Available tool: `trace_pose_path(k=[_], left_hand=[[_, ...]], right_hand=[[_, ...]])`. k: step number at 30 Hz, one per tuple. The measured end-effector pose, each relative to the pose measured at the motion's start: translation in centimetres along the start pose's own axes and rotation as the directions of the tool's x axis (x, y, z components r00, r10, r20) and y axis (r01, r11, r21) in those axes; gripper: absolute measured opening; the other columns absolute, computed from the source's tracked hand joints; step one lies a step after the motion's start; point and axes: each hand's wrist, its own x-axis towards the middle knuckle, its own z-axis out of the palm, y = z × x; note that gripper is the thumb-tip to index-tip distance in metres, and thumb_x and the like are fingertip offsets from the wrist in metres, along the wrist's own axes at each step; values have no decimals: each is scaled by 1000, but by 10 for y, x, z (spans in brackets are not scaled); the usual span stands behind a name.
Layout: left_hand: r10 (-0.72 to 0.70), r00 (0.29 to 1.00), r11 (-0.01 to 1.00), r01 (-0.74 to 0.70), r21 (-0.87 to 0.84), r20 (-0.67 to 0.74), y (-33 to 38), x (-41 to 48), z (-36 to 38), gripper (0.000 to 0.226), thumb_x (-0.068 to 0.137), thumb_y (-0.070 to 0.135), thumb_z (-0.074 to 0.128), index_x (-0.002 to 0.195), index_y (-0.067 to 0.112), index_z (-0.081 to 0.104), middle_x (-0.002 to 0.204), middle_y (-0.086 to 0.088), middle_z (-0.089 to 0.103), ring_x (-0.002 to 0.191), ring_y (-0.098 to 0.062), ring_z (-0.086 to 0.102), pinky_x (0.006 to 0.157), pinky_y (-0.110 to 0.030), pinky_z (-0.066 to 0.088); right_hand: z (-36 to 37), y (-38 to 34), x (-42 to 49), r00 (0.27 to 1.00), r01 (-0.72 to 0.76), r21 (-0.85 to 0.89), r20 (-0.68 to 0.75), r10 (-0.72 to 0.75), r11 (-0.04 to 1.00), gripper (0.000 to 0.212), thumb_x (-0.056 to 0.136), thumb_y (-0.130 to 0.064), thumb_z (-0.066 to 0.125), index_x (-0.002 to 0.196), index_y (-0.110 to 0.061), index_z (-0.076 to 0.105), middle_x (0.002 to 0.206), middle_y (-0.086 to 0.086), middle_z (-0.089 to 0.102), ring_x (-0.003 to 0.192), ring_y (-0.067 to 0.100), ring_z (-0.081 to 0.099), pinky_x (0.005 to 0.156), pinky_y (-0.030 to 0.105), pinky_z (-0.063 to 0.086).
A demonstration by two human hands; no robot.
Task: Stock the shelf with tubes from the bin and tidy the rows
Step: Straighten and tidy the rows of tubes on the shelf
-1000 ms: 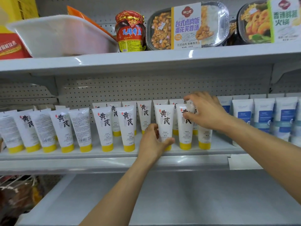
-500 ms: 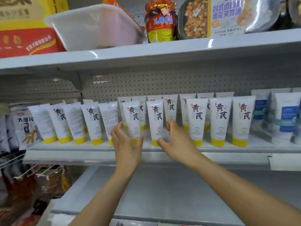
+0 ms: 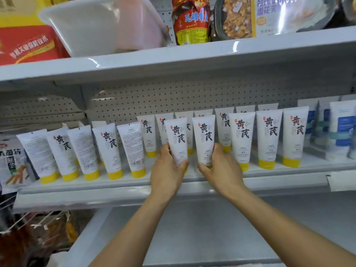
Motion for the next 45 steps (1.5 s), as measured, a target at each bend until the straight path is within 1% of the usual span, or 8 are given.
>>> trace_pose_path(k=[5, 9, 14, 16, 20, 26, 36, 45], left_hand=[[6, 1000, 1000, -5, -28, 20, 4, -1, 5, 50, 78, 32, 74, 118, 20, 46, 113, 2, 64, 98, -20, 63, 82, -38, 53], [-13, 1000, 999, 15, -52, 27, 6, -4, 3, 52, 77, 29, 76, 119, 18, 47, 112, 1, 67, 94, -19, 65, 83, -38, 54], [-38, 999, 996, 41, -79, 36, 14, -6, 6, 56, 76, 30, 77, 121, 19, 46, 113, 2, 68, 94, -18, 66, 83, -41, 55], [-39, 999, 996, 42, -85, 34, 17, -7, 9, 56, 75, 29, 78, 120, 19, 47, 112, 3, 68, 93, -16, 65, 83, -40, 55], [-43, 999, 996, 44, -80, 20, 21, -9, 12, 55, 74, 30, 78, 118, 20, 47, 112, 2, 68, 94, -16, 66, 84, -40, 55], [-57, 998, 995, 60, -74, 38, 25, -11, 11, 54, 75, 31, 76, 119, 20, 47, 110, 2, 68, 94, -18, 66, 84, -41, 55], [-57, 997, 995, 60, -80, 44, 25, -13, 12, 54, 77, 30, 74, 124, 20, 47, 112, 2, 69, 94, -16, 67, 86, -40, 55], [-51, 998, 996, 53, -74, 37, 26, -13, 13, 57, 77, 30, 73, 126, 19, 47, 112, 3, 68, 92, -14, 66, 85, -38, 54]], right_hand=[[1, 8, -4, 999, -19, 48, -50, 22, 999, 51, 82, -46, 64, 120, -17, 45, 105, 3, 67, 101, 25, 63, 78, 34, 48], [0, 11, -8, 995, -52, 55, -79, 56, 997, 45, 80, -45, 65, 113, -20, 47, 99, 0, 67, 95, 22, 63, 70, 32, 47], [-8, 13, -9, 994, -79, 34, -74, 81, 996, 46, 79, -45, 67, 106, -20, 40, 95, -1, 67, 92, 24, 65, 64, 31, 44], [-12, 12, -9, 995, -69, 25, -73, 71, 997, 50, 78, -45, 70, 105, -19, 37, 96, 0, 67, 92, 26, 65, 65, 32, 43], [-18, 11, -9, 996, -37, 31, -74, 39, 999, 54, 78, -49, 70, 104, -21, 32, 96, 1, 68, 91, 27, 67, 71, 36, 51], [-21, 9, -13, 995, -3, 8, -102, 4, 1000, 48, 83, -40, 65, 105, -17, 29, 96, 3, 65, 90, 28, 66, 64, 32, 40], [-26, 16, -8, 999, 3, -9, -49, -3, 1000, 46, 87, -33, 63, 114, -10, 34, 101, 9, 66, 93, 33, 65, 69, 37, 49], [-31, 18, -10, 1000, 21, 44, 16, -21, 999, 47, 87, -28, 64, 115, -6, 33, 104, 13, 65, 96, 35, 64, 72, 39, 49]])
